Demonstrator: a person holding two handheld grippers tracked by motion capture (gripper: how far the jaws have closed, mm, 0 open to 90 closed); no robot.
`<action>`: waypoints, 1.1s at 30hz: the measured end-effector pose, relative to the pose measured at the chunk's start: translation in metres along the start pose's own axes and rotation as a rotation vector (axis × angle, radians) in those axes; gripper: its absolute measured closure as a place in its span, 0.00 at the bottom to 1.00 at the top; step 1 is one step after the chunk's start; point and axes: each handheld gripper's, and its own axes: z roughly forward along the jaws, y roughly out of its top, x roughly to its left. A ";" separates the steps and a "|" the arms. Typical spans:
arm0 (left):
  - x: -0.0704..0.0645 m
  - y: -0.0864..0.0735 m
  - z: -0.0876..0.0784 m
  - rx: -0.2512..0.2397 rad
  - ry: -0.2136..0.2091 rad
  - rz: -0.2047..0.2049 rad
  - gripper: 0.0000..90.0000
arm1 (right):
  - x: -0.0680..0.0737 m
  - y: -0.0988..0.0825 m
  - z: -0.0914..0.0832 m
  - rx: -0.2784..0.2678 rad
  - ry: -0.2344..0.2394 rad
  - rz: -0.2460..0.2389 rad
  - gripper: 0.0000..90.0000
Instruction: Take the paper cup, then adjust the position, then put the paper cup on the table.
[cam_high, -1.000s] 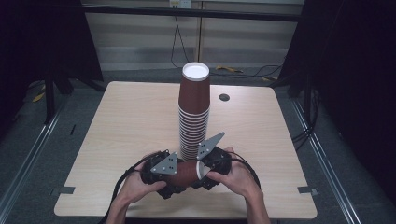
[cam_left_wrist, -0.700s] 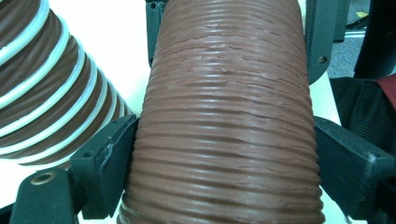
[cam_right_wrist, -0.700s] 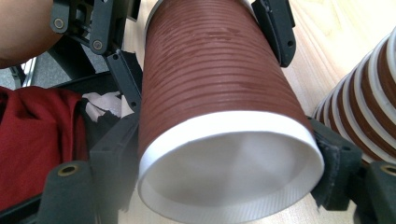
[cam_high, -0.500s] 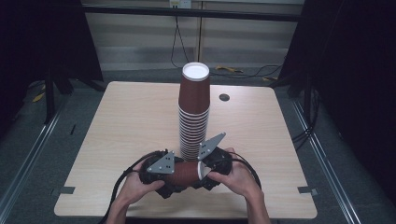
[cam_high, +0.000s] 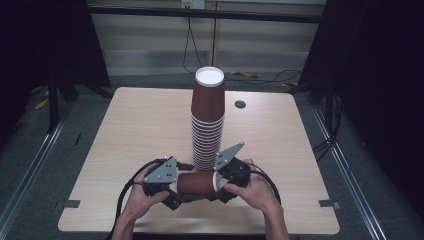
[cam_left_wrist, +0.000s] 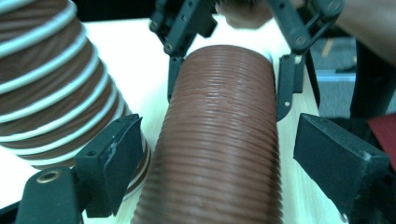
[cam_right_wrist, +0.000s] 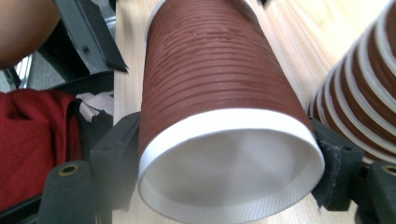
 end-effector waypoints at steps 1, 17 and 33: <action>0.000 -0.001 -0.002 -0.013 0.011 -0.010 0.17 | -0.001 -0.003 -0.001 -0.010 0.000 0.008 0.26; -0.001 -0.013 -0.017 -0.118 0.053 -0.088 0.17 | -0.001 -0.018 -0.007 -0.155 -0.019 0.041 0.25; -0.001 -0.023 -0.028 -0.167 0.083 -0.132 0.17 | -0.001 -0.030 -0.003 -0.280 -0.022 0.058 0.25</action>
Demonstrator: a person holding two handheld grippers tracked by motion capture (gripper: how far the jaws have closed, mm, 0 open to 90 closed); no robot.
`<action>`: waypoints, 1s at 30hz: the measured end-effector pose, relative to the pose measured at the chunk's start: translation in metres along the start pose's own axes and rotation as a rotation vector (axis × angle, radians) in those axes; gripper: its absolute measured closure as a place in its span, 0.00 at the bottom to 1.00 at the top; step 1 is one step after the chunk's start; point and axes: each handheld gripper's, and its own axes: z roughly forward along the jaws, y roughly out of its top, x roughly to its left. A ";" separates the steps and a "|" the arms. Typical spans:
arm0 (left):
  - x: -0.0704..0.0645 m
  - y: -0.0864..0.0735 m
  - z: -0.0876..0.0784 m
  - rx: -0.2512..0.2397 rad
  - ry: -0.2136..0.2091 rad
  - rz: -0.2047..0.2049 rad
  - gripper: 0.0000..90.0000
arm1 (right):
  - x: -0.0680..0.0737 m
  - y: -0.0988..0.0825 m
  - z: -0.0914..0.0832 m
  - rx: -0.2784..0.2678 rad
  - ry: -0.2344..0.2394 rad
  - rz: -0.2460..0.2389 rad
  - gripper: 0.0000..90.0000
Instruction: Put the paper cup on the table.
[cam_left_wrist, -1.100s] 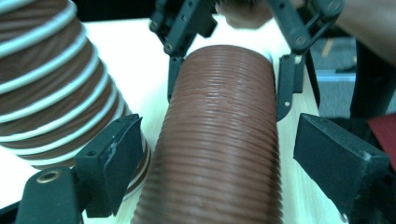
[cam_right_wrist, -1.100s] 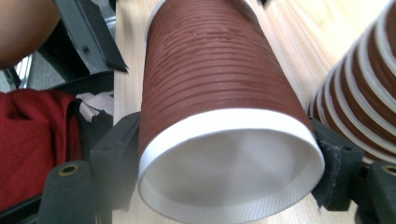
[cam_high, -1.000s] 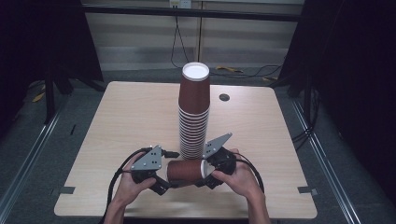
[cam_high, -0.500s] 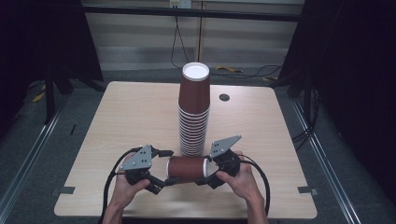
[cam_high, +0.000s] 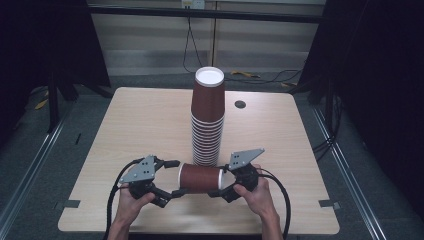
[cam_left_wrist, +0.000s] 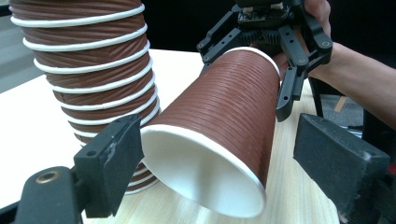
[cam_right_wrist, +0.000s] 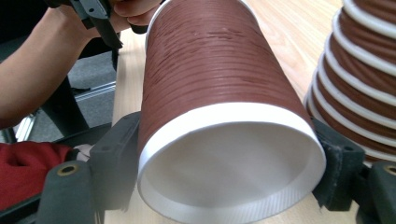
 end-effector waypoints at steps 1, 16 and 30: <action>0.000 0.000 -0.001 0.001 -0.004 0.000 0.17 | 0.000 0.000 0.000 -0.002 -0.004 0.001 0.25; -0.002 -0.005 -0.001 -0.040 -0.002 -0.030 0.17 | 0.001 -0.021 -0.005 -0.137 0.012 0.025 0.25; -0.002 -0.013 0.004 -0.054 -0.013 -0.046 0.17 | 0.000 -0.030 -0.005 -0.225 0.045 0.032 0.25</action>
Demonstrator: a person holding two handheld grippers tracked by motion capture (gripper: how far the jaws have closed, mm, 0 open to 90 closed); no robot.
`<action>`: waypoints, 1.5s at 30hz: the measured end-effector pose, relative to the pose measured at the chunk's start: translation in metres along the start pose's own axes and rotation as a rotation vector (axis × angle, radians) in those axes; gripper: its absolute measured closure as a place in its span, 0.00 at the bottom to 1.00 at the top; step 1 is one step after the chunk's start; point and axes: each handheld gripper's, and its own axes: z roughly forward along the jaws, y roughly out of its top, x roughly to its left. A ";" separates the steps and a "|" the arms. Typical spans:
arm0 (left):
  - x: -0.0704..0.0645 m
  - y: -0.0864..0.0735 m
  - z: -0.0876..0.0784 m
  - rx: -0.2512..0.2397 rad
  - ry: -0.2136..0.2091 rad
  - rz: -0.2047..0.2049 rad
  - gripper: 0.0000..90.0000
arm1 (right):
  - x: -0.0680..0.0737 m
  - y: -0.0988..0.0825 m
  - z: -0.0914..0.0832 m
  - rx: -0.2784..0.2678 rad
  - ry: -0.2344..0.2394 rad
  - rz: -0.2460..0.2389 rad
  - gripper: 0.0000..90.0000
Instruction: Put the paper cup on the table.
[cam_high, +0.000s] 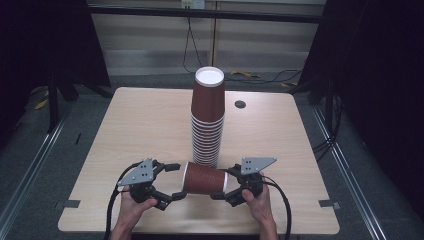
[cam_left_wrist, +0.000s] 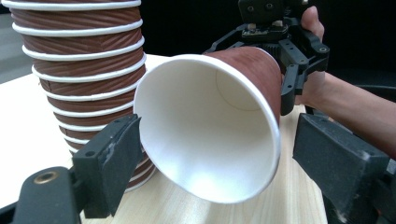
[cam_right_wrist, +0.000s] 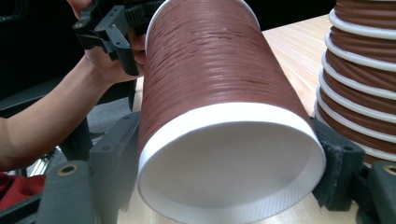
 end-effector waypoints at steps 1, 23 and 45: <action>0.000 -0.001 0.000 0.001 0.004 0.002 0.17 | 0.000 0.000 0.000 -0.001 0.000 -0.002 0.25; -0.003 -0.006 0.026 0.016 -0.045 0.018 0.00 | 0.005 0.003 0.006 -0.010 0.062 -0.044 0.25; -0.002 -0.005 0.030 -0.021 -0.089 -0.002 0.02 | 0.005 0.004 0.008 -0.014 0.090 -0.053 0.25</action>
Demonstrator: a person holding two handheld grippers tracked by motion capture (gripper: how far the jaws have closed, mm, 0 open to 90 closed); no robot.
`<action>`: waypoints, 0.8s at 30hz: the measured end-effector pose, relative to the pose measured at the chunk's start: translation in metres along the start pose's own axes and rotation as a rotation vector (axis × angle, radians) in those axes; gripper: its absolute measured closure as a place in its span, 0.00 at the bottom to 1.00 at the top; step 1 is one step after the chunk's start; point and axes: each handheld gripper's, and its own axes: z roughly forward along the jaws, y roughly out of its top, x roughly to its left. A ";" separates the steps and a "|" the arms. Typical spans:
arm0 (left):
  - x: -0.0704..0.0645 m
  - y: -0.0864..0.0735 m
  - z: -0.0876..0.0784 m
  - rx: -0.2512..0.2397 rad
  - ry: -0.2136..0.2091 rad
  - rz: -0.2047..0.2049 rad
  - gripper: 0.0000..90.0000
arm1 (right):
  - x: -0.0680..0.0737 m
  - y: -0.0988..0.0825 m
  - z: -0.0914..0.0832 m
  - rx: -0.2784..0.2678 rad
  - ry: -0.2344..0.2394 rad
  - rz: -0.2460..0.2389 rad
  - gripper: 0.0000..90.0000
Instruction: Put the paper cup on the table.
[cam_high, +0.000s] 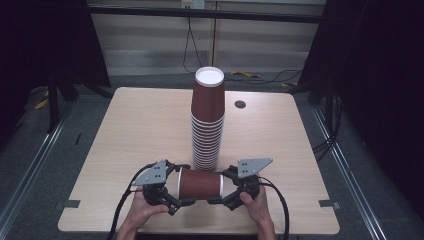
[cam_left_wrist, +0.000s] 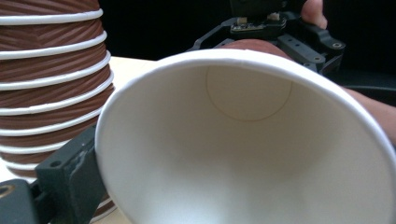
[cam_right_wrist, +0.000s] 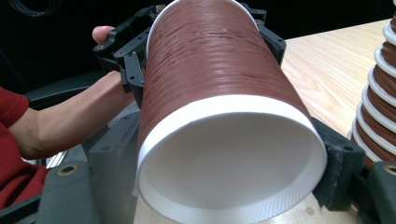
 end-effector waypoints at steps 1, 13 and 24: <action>0.000 0.000 0.000 -0.002 -0.003 0.000 0.02 | 0.000 0.000 0.000 -0.001 0.000 0.000 0.25; 0.002 0.001 -0.002 0.011 -0.017 -0.015 0.05 | -0.002 -0.001 0.001 0.008 0.006 0.000 0.25; 0.005 0.002 -0.007 0.034 0.013 -0.027 0.06 | -0.001 -0.004 0.004 0.020 -0.065 -0.003 0.16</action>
